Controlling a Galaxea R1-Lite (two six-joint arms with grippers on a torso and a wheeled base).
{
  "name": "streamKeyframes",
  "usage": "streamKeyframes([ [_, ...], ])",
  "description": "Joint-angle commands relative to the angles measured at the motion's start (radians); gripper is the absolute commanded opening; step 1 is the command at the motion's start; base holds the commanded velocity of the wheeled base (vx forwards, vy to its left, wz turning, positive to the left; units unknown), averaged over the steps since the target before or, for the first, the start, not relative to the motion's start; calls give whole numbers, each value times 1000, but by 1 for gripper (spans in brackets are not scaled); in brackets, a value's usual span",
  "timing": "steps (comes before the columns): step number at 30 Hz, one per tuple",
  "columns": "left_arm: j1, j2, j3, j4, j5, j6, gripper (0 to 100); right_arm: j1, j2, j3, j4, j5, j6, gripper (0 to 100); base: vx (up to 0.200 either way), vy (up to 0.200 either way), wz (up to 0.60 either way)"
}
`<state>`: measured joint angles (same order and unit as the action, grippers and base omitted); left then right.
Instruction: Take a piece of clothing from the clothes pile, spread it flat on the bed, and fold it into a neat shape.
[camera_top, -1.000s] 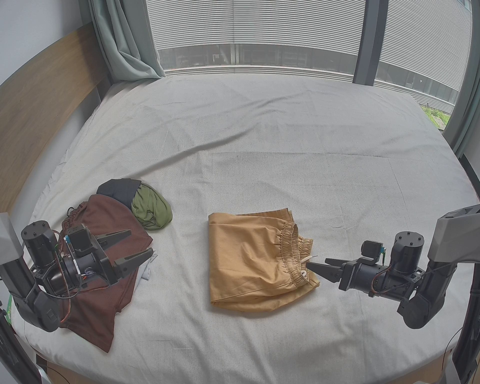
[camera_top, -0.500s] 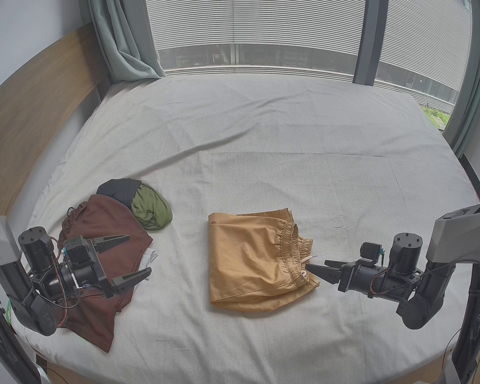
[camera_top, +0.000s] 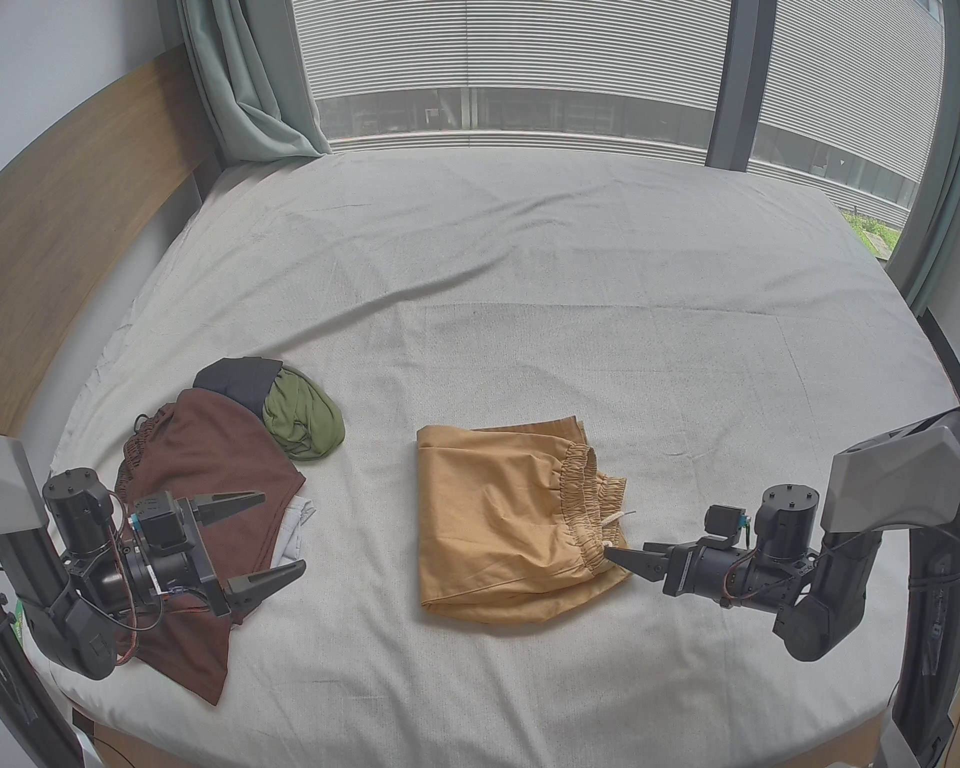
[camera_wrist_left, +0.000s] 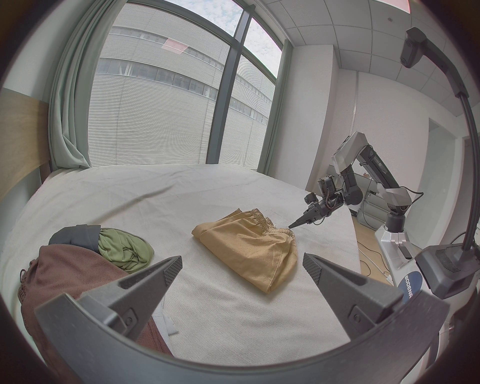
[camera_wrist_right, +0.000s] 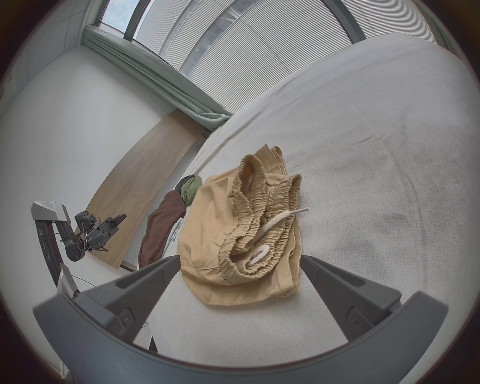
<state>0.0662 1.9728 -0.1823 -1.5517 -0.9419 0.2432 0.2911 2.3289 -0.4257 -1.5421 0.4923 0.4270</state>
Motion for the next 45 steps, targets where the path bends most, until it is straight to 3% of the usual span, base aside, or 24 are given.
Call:
streamKeyframes([
  [1,0,15,-2,-1,2,1,100,-6,61,-25,0,0,2,100,0,0,0],
  [11,0,17,1,-1,6,2,100,-4,86,-56,-1,0,9,100,0,0,0],
  [21,-3,35,3,-1,8,5,100,20,-97,-31,-4,0,7,100,0,0,0],
  [45,-2,32,9,-1,8,7,100,117,67,-91,-9,3,1,100,0,0,0],
])
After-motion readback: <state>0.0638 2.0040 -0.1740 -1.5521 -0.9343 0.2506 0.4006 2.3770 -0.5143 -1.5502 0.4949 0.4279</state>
